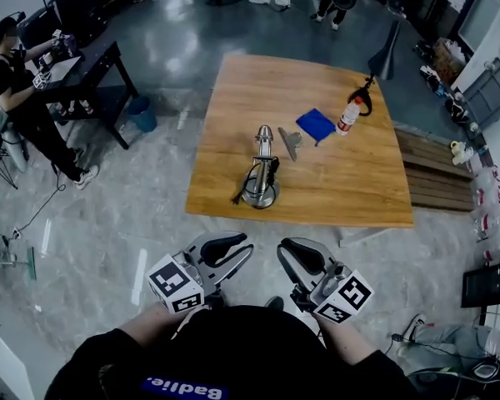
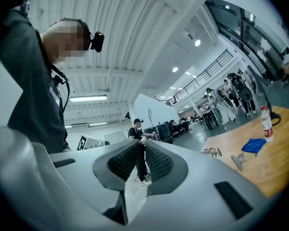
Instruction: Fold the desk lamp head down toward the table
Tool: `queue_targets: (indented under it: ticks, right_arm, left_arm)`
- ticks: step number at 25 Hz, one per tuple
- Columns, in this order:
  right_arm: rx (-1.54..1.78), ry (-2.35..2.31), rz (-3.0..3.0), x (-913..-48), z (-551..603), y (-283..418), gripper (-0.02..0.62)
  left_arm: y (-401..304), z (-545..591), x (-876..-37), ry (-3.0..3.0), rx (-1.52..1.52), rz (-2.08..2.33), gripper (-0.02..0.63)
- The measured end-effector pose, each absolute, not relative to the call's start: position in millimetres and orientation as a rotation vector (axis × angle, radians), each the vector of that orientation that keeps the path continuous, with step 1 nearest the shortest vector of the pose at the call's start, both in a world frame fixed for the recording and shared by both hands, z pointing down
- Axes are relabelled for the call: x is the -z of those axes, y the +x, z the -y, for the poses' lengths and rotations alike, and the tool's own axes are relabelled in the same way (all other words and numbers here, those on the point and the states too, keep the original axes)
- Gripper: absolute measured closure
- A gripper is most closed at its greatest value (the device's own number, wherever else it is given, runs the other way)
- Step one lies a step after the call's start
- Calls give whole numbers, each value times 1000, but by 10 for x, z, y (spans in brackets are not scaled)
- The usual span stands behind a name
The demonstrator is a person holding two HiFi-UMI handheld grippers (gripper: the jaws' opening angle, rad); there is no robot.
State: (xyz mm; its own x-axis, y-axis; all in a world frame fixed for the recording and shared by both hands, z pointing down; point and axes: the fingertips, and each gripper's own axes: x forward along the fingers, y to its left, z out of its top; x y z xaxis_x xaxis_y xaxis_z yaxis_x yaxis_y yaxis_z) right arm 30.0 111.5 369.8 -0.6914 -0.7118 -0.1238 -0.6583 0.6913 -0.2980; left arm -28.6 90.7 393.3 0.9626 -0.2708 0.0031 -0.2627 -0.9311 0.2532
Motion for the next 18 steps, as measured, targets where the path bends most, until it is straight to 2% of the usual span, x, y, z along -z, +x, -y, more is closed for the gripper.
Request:
queue_targets:
  ticks: [5, 18]
  right_arm:
    - [176, -1132, -2744, -3652, -1255, 341, 587]
    - [99, -1148, -2818, -3683, -1459, 208, 591]
  left_arm:
    - [-132, -1017, -3887, 2873, 71, 436, 597]
    - [-58, -1245, -3847, 2899, 45, 378, 597]
